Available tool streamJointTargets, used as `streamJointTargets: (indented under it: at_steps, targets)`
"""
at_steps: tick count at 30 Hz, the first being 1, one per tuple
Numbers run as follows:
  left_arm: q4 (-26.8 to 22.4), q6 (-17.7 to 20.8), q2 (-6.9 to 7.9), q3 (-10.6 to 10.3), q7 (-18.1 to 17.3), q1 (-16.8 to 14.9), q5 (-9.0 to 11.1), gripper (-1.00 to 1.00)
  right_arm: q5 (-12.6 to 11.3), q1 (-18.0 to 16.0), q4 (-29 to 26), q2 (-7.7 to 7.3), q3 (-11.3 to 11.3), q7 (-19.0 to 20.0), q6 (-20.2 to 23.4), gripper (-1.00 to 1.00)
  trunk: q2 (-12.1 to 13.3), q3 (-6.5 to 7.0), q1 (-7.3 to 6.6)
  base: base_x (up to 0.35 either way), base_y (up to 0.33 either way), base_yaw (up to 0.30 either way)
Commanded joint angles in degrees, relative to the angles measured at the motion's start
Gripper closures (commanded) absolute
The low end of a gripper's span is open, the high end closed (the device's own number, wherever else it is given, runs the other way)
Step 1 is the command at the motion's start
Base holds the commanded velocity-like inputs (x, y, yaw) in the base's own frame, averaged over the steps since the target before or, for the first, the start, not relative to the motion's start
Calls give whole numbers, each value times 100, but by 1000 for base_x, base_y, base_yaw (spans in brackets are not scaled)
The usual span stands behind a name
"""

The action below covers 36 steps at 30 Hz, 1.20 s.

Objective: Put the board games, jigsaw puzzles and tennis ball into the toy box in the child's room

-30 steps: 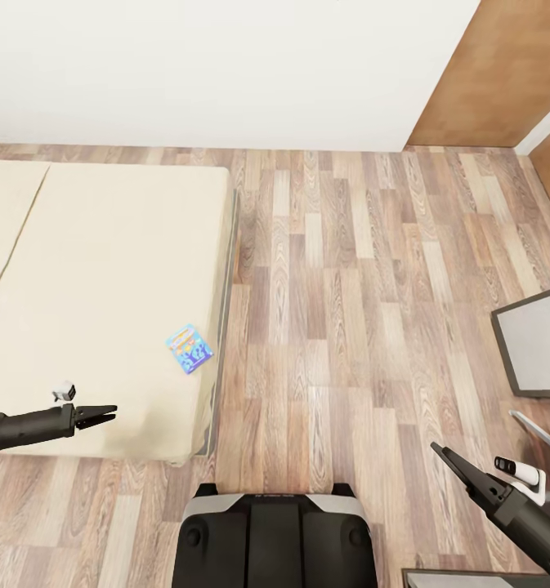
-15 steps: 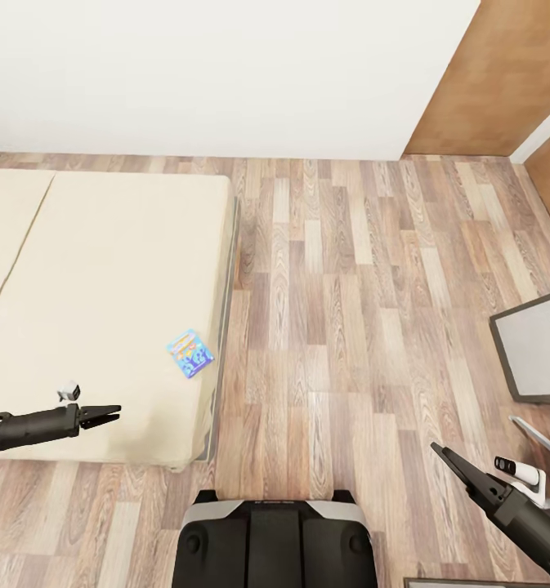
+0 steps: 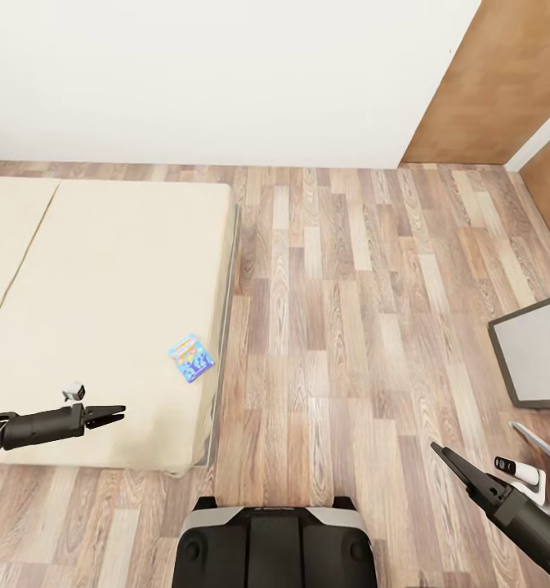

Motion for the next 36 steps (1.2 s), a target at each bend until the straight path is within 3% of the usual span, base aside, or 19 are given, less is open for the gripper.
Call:
streamJointTargets:
  at_steps: [1,36]
  targets:
    - [-1,61,-2,-4,-22,-1,-1,-100,-33,2,-3,-2,1,-9,39,-100,-8,4,4,0,0,0]
    - [-1,61,-14,-11,-22,-1,-4,-100,-33,2,-3,-2,1,2,39,-100,-8,333,4,0,0,0]
